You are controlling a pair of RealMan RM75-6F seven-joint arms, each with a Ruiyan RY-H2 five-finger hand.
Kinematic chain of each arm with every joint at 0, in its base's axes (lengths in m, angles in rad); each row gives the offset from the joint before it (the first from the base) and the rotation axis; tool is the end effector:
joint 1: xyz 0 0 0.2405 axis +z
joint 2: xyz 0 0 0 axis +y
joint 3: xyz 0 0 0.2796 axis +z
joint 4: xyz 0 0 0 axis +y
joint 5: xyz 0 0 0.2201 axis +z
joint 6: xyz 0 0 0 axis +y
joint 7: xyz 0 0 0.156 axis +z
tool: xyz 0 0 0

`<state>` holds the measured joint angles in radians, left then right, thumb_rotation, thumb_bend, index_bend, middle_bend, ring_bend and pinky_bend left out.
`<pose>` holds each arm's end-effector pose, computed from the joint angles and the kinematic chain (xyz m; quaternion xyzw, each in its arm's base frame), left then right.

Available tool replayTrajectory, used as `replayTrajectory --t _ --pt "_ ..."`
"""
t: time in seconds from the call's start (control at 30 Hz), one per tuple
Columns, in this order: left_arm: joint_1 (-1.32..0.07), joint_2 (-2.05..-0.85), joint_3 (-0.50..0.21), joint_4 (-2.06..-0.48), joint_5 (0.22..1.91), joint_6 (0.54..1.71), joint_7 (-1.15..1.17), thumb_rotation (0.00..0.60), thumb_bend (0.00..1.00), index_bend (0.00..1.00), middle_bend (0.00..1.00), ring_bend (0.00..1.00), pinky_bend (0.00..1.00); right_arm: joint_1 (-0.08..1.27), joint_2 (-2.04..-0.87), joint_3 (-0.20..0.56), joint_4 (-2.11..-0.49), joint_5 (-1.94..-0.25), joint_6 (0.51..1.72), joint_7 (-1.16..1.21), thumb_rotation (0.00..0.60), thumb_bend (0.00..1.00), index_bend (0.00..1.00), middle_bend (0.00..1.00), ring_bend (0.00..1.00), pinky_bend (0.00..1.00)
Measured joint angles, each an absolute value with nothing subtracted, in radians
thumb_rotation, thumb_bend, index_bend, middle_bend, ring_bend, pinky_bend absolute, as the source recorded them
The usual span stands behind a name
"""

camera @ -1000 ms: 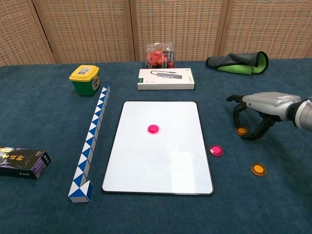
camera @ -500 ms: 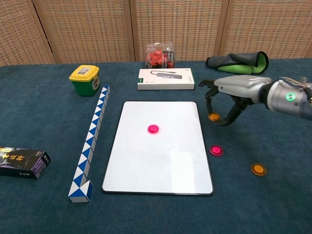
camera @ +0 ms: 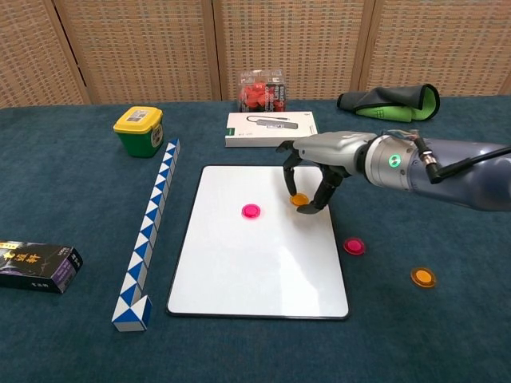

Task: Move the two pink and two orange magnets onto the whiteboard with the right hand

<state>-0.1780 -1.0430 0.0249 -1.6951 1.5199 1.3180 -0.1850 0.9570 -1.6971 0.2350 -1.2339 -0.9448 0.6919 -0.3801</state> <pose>-0.3211 0.2045 0.1428 -0.6193 -0.4818 -0.3891 0.4826 -0.1140 -0.4199 -0.0884 0.7892 -0.3830 0.3119 0.3650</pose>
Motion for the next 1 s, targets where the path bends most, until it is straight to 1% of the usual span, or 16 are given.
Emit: replayTrajectory --t 0.07,0.1,0.17,0.33,0.43,0.53,0.67,0.7,0.8,0.93,1.0 --pt "-0.178 -1.044 0.025 -1.695 1.521 1.319 -0.185 0.600 0.00 0.00 0.00 0.00 0.00 0.964 -1.701 0.234 -1.236 -0.924 0.698 -0.391 0.600 0.16 0.31 0.00 0.00 0.00" --pt "-0.178 -1.044 0.025 -1.695 1.521 1.319 -0.184 0.600 0.00 0.00 0.00 0.00 0.00 0.965 -1.701 0.234 -1.238 -0.922 0.700 -0.392 0.600 0.14 0.29 0.00 0.00 0.00" --pt "-0.178 -1.045 0.025 -1.695 1.521 1.319 -0.183 0.600 0.00 0.00 0.00 0.00 0.00 0.965 -1.697 0.235 -1.249 -0.920 0.710 -0.390 0.600 0.13 0.27 0.00 0.00 0.00" --pt "-0.179 -1.044 0.024 -1.697 1.519 1.317 -0.178 0.600 0.00 0.00 0.00 0.00 0.00 0.955 -1.665 0.235 -1.296 -0.932 0.738 -0.380 0.600 0.13 0.27 0.00 0.00 0.00" --pt "-0.179 -1.044 0.024 -1.699 1.519 1.317 -0.177 0.600 0.00 0.00 0.00 0.00 0.00 0.939 -1.632 0.229 -1.339 -0.949 0.763 -0.371 0.600 0.13 0.27 0.00 0.00 0.00" --pt "-0.179 -1.044 0.025 -1.699 1.519 1.317 -0.178 0.600 0.00 0.00 0.00 0.00 0.00 0.910 -1.592 0.205 -1.378 -0.986 0.794 -0.364 0.600 0.16 0.27 0.00 0.00 0.00" --pt "-0.179 -1.043 0.026 -1.699 1.522 1.316 -0.179 0.600 0.00 0.00 0.00 0.00 0.00 0.850 -1.531 0.143 -1.424 -1.033 0.828 -0.349 0.600 0.22 0.36 0.00 0.00 0.00" --pt "-0.179 -1.043 0.026 -1.698 1.523 1.316 -0.178 0.600 0.00 0.00 0.00 0.00 0.00 0.836 -1.522 0.130 -1.429 -1.042 0.836 -0.344 0.600 0.22 0.36 0.00 0.00 0.00" --pt "-0.180 -1.042 0.027 -1.698 1.525 1.314 -0.177 0.600 0.00 0.00 0.00 0.00 0.00 0.796 -1.510 0.098 -1.437 -1.070 0.869 -0.325 0.600 0.24 0.37 0.00 0.00 0.00" --pt "-0.181 -1.042 0.028 -1.698 1.530 1.315 -0.175 0.600 0.00 0.00 0.00 0.00 0.00 0.754 -1.510 0.078 -1.435 -1.095 0.894 -0.276 0.600 0.30 0.41 0.00 0.00 0.00" --pt "-0.182 -1.043 0.028 -1.698 1.531 1.315 -0.174 0.600 0.00 0.00 0.00 0.00 0.00 0.736 -1.514 0.069 -1.430 -1.115 0.903 -0.253 0.600 0.31 0.42 0.00 0.00 0.00"
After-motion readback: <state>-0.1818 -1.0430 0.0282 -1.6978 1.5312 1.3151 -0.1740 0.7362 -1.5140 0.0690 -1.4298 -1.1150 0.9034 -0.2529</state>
